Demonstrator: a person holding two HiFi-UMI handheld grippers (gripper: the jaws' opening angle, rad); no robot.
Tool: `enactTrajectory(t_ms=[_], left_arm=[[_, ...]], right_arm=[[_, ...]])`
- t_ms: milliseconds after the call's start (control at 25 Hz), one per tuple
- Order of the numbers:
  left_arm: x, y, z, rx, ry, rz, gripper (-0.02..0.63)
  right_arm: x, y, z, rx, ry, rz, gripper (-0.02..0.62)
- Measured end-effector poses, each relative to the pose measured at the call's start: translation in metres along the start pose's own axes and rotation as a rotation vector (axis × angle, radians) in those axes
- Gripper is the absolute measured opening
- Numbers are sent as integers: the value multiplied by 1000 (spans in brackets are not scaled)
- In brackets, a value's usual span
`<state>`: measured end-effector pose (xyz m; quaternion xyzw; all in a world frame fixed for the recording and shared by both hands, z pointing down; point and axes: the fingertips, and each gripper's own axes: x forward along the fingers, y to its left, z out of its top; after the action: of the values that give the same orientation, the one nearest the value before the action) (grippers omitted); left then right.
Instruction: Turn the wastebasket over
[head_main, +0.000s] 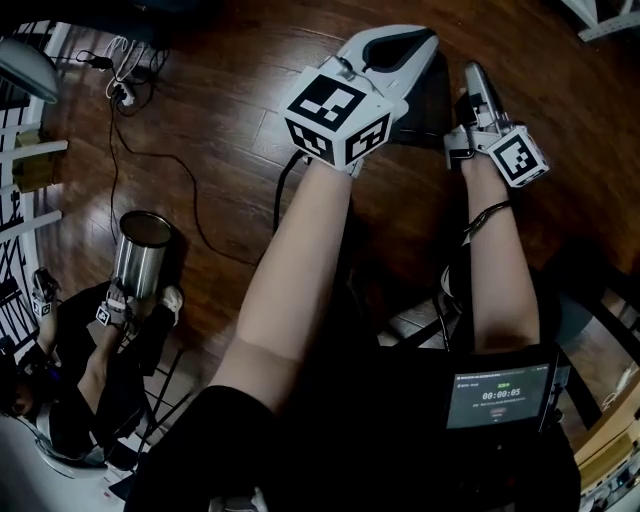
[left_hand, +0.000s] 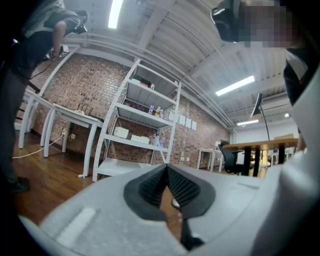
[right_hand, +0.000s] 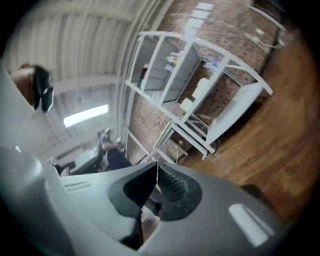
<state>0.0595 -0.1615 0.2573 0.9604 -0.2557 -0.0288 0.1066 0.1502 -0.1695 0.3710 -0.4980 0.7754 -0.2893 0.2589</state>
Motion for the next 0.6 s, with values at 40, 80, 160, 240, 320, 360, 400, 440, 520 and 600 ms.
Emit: enactTrajectory(t_ms=[40,80,160,240,320,360,400,440,520,600], left_arm=[[0,1,2,-7,-8,2,3],[0,2,4,-13,-15,4,3],[1,0,7,-18,-24,1,3],[2,-3,9,-23,-28,-4,3],[2,-4,10,-30,-33,-6,3],[2,-3,11,-33,-36,-5,3],[2,-2,12,-37,-39,-3,3],[1,-2,12,-42,-42,0,3],[1,-1,14,-50,-46,7,3],[1,-3,17,-50,-51,7,3]], right_arm=[[-5,-13,-2,106,-63,-13,11],[-11,-26,-5,214,-125,-31,11],[-25,-48,-14,383,-220,-57,11],[-38,-64,-26,466,-268,-78,11],[-49,-77,-39,517,-298,-100,12],[-54,-82,-46,539,-309,-108,12],[-59,-86,-55,561,-316,-117,15],[-65,-90,-66,582,-319,-128,24],[-78,-96,-92,623,-312,-156,48],[-95,-101,-122,655,-284,-189,65]])
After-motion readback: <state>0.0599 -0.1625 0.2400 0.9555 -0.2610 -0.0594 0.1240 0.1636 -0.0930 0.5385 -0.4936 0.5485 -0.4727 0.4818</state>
